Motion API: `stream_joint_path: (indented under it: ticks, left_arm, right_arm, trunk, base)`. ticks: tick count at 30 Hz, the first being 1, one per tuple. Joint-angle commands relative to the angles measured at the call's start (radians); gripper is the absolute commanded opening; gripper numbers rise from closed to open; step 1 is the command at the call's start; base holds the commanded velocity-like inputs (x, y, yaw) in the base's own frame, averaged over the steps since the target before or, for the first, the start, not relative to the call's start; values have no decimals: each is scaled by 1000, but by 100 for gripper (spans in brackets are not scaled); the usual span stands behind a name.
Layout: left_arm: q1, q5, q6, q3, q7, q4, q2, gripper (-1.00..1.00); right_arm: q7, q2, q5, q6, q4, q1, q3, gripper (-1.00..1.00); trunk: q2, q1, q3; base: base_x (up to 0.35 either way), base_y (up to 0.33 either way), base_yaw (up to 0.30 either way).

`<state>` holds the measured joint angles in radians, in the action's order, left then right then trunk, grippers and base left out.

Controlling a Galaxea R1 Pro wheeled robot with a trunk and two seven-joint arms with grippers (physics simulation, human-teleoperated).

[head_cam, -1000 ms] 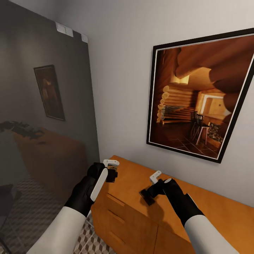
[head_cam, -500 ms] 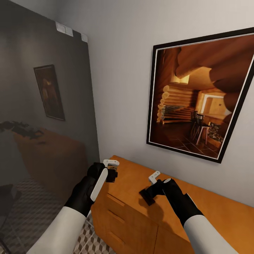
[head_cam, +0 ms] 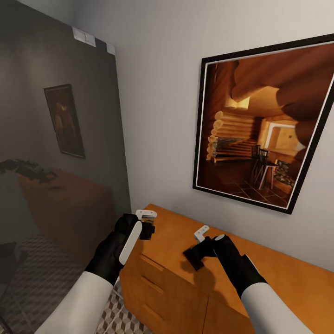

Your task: Take the four mousetraps from the cabinet in the bathroom and place them on the bathroom floor. Make sure all four end up on the same floor surface, and ensure that at least two of them are either under or directly next to the same bathroom sink.

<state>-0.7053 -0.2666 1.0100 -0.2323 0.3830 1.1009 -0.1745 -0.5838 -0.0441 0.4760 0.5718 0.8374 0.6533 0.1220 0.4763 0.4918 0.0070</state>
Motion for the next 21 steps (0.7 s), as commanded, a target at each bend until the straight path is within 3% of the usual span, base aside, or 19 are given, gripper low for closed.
stream_joint_path:
  ticks: [1,10,17,21]
  left_arm:
    - [0,-9,3,-1,11,1,0,-100]
    - [0,-9,3,-1,11,1,0,-100]
    - [0,-9,3,-2,11,1,0,-100]
    - [0,-10,3,-2,11,1,0,-100]
  right_arm:
    - [-8,-3,9,3,1,0,1,100]
    - [-8,-14,5,3,0,0,0,100]
    - [-4,-13,5,6,0,0,-2,100]
    - [2,-6,3,4,-10,-2,-36,100]
  trunk:
    - [1,0,0]
    - [1,0,0]
    - [50,27,-22]
    - [57,31,-26]
  base:
    - [0,0,0]
    - [0,0,0]
    - [0,0,0]
    - [0,0,0]
